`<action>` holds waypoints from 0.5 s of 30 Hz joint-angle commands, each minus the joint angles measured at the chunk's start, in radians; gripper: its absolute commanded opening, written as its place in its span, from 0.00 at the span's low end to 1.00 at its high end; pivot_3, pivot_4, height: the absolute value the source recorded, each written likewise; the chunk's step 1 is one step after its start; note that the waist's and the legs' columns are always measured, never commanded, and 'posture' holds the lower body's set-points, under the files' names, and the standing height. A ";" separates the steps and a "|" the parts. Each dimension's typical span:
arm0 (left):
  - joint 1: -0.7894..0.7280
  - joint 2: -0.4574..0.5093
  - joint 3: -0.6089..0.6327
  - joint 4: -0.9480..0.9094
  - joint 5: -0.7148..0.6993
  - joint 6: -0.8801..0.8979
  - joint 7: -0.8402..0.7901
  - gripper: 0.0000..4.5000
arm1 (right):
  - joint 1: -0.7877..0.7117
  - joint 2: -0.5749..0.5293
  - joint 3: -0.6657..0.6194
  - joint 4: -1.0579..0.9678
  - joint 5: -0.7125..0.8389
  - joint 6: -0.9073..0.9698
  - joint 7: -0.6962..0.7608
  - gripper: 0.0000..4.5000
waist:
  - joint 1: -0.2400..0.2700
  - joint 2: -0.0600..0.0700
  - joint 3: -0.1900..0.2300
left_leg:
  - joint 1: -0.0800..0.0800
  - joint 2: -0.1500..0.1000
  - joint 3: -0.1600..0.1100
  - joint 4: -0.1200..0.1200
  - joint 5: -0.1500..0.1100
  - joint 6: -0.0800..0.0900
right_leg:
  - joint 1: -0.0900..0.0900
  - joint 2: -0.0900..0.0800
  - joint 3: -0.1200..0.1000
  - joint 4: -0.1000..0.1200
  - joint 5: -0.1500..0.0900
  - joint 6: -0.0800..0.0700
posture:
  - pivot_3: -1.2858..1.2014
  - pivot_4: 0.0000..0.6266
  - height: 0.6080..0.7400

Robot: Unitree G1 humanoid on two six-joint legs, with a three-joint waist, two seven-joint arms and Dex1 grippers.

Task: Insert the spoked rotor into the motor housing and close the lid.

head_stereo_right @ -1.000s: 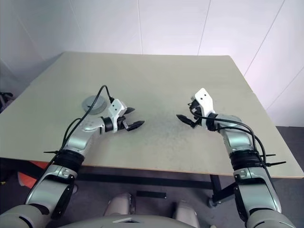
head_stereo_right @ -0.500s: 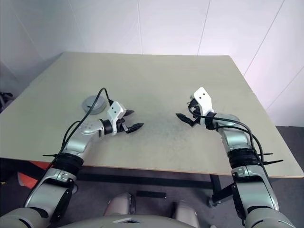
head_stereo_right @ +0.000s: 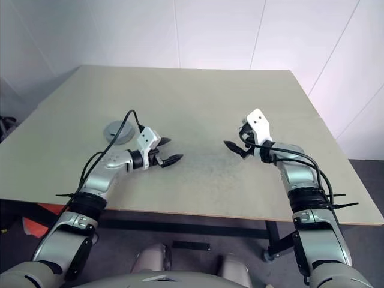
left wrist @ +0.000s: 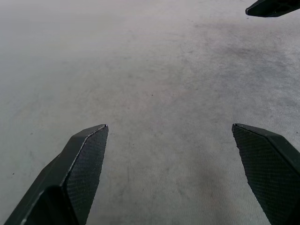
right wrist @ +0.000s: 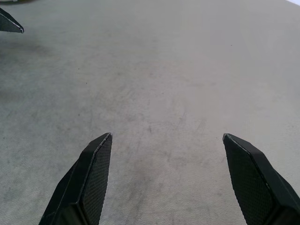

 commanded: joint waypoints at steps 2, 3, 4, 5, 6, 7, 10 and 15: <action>-0.022 -0.009 0.024 -0.022 -0.013 -0.002 0.000 1.00 | -0.020 -0.015 -0.034 -0.005 -0.003 -0.024 -0.014 0.95 | 0.000 0.000 0.000 | 0.000 0.000 0.000 0.000 0.000 0.000 | 0.000 0.000 0.000 0.000 0.000 0.000 | 0.52 0.00 1.00; -0.022 -0.011 0.024 -0.026 -0.015 0.000 0.000 1.00 | -0.019 -0.015 -0.034 -0.006 -0.003 -0.023 -0.014 0.95 | 0.000 0.000 0.000 | 0.000 0.000 0.000 0.000 0.000 0.000 | 0.000 0.000 0.000 0.000 0.000 0.000 | 0.52 0.00 1.00; -0.023 -0.012 0.025 -0.029 -0.016 0.002 0.001 1.00 | -0.019 -0.016 -0.031 -0.006 -0.004 -0.022 -0.012 0.95 | 0.000 0.000 0.000 | 0.000 0.000 0.000 0.000 0.000 0.000 | 0.000 0.000 0.000 0.000 0.000 0.000 | 0.52 0.00 1.00; -0.025 -0.014 0.025 -0.030 -0.016 0.003 0.001 1.00 | -0.019 -0.017 -0.028 -0.006 -0.006 -0.022 -0.010 0.95 | 0.000 0.000 0.000 | 0.000 0.000 0.000 0.000 0.000 0.000 | 0.000 0.000 0.000 0.000 0.000 0.000 | 0.52 0.00 1.00; -0.025 -0.016 0.027 -0.030 -0.016 0.002 0.002 1.00 | -0.020 -0.017 -0.027 -0.004 -0.006 -0.023 -0.010 0.95 | 0.000 0.000 0.000 | 0.000 0.000 0.000 0.000 0.000 0.000 | 0.000 0.000 0.000 0.000 0.000 0.000 | 0.52 0.00 1.00; -0.025 -0.018 0.029 -0.029 -0.016 0.001 0.004 1.00 | -0.022 -0.017 -0.027 -0.002 -0.007 -0.023 -0.011 0.95 | 0.000 0.000 0.000 | 0.000 0.000 0.000 0.000 0.000 0.000 | 0.000 0.000 0.000 0.000 0.000 0.000 | 0.52 0.00 1.00; -0.020 -0.017 0.031 -0.032 -0.013 0.001 0.005 1.00 | -0.027 -0.015 -0.030 -0.002 -0.006 -0.020 -0.014 0.95 | 0.000 0.000 0.000 | 0.000 0.000 0.000 0.000 0.000 0.000 | 0.000 0.000 0.000 0.000 0.000 0.000 | 0.52 0.00 1.00; -0.024 -0.016 0.034 -0.030 -0.009 0.002 0.007 1.00 | -0.043 -0.011 -0.032 0.019 -0.009 -0.028 -0.024 0.95 | 0.000 0.000 0.000 | 0.000 0.000 0.000 0.000 0.000 0.000 | 0.000 0.000 0.000 0.000 0.000 0.000 | 0.52 0.00 1.00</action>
